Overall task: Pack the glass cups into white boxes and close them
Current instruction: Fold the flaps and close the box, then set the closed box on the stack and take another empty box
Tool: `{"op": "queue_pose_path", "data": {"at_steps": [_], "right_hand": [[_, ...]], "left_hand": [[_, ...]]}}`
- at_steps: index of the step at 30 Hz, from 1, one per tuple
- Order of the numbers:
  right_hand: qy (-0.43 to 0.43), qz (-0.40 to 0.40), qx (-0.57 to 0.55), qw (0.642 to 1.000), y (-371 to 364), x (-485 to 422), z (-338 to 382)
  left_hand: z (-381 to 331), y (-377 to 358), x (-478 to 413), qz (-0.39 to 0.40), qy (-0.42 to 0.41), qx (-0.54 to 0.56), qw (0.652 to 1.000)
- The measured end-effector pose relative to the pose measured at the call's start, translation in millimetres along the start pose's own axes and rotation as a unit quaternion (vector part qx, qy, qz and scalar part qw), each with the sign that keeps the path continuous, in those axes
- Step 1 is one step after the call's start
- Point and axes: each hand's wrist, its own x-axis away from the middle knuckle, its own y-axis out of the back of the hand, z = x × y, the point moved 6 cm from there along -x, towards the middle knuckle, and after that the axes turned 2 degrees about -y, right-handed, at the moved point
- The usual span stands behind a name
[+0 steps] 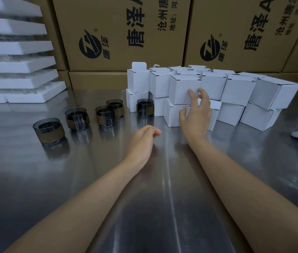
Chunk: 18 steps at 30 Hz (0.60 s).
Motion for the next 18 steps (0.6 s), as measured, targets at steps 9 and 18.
{"op": "queue_pose_path", "data": {"at_steps": [9,18], "right_hand": [[0.162,0.025,-0.095,0.982,12,40,68],[0.083,0.236,-0.081,0.965,-18,66,79]], "left_hand": [[5,11,-4,-0.068,0.003,-0.03,0.997],[-3,19,2,-0.067,-0.021,-0.001,0.998]]}}
